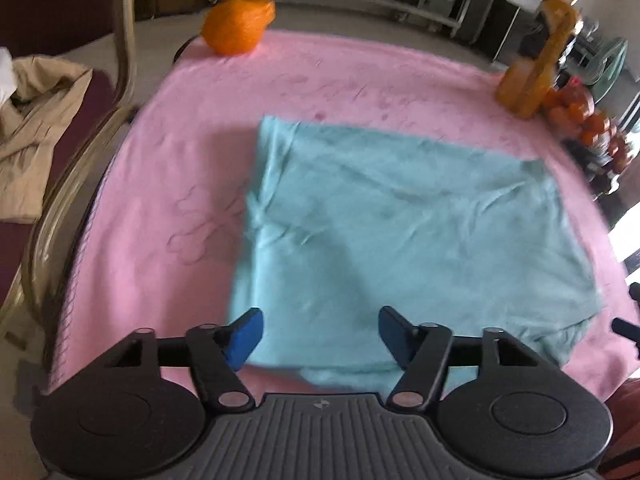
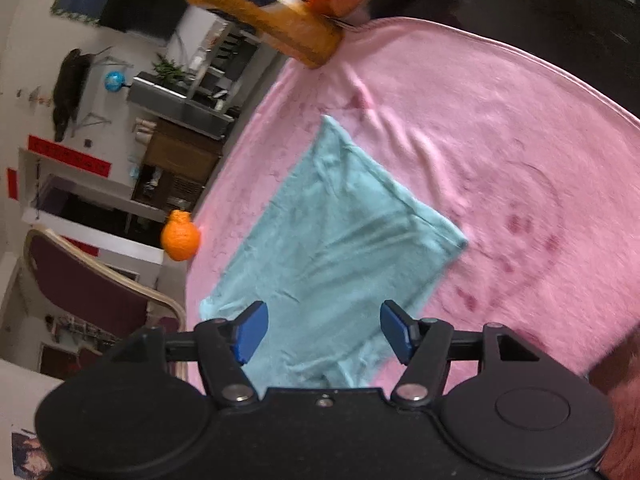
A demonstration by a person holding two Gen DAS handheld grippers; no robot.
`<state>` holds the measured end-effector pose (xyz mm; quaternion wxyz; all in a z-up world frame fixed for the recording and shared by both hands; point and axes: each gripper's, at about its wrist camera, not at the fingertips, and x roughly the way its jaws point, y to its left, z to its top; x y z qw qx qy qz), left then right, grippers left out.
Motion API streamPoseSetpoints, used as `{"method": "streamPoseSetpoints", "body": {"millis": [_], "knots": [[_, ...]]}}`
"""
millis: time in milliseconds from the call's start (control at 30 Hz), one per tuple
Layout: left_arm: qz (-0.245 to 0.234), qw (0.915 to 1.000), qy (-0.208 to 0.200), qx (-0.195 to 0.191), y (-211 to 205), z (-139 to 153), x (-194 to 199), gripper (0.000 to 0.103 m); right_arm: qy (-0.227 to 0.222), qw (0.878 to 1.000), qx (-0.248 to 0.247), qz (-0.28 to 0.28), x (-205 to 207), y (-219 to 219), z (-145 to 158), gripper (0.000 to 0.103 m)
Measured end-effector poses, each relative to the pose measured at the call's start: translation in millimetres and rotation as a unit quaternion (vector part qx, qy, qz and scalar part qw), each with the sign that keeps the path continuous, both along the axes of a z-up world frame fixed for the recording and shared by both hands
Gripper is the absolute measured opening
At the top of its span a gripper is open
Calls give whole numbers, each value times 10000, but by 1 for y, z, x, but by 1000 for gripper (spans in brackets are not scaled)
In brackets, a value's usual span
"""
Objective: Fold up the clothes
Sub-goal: 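Open both tools and reposition them along the folded teal shirt edge, then grasp the teal shirt edge with the right tool and lift it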
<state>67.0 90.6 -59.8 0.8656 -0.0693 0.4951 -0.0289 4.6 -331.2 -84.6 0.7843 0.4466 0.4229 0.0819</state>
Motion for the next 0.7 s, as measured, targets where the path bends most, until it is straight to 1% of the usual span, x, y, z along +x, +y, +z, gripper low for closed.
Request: {"method": "streamPoseSetpoints", "body": {"millis": [33, 67, 100, 133, 167, 200, 233, 300, 367, 467, 500, 600, 700], "knots": [[36, 10000, 83, 9, 3, -4, 0, 45, 78, 9999, -72, -47, -1, 0, -2, 61], [70, 9998, 166, 13, 6, -7, 0, 38, 160, 9997, -137, -116, -1, -1, -5, 60], [95, 9997, 224, -3, 7, -10, 2, 35, 231, 9994, -192, -183, -1, -1, -7, 60], [101, 9997, 199, -24, 7, -10, 2, 35, 261, 9991, -211, -241, -1, -1, -9, 58], [108, 9998, 174, -45, 8, -10, 2, 36, 291, 9989, -229, -299, 0, -2, -10, 52], [104, 9998, 149, -50, 7, -11, 3, 36, 321, 9985, -247, -357, 1, -2, -11, 49], [61, 9999, 126, 2, 5, -10, 4, 37, 348, 9982, -275, -413, 2, -2, -13, 48], [-6, 9999, 117, 113, 1, -11, 6, 37, 370, 9972, -400, -514, 5, 0, -15, 43], [-73, 9997, 109, 194, -4, -13, 6, 37, 433, 9958, -524, -610, 6, 0, -18, 41], [-94, 9995, 249, 195, -7, -19, 6, 37, 551, 9938, -630, -738, 5, -1, -24, 39], [-75, 9991, 333, 231, -7, -21, 6, 37, 569, 9939, -564, -764, 5, -3, -26, 38], [-25, 9990, 376, 253, -5, -23, 6, 37, 592, 9937, -301, -907, 5, -7, -33, 37], [13, 9990, 401, 215, -4, -24, 6, 37, 594, 9922, 214, -1079, 5, -7, -43, 36]]}}
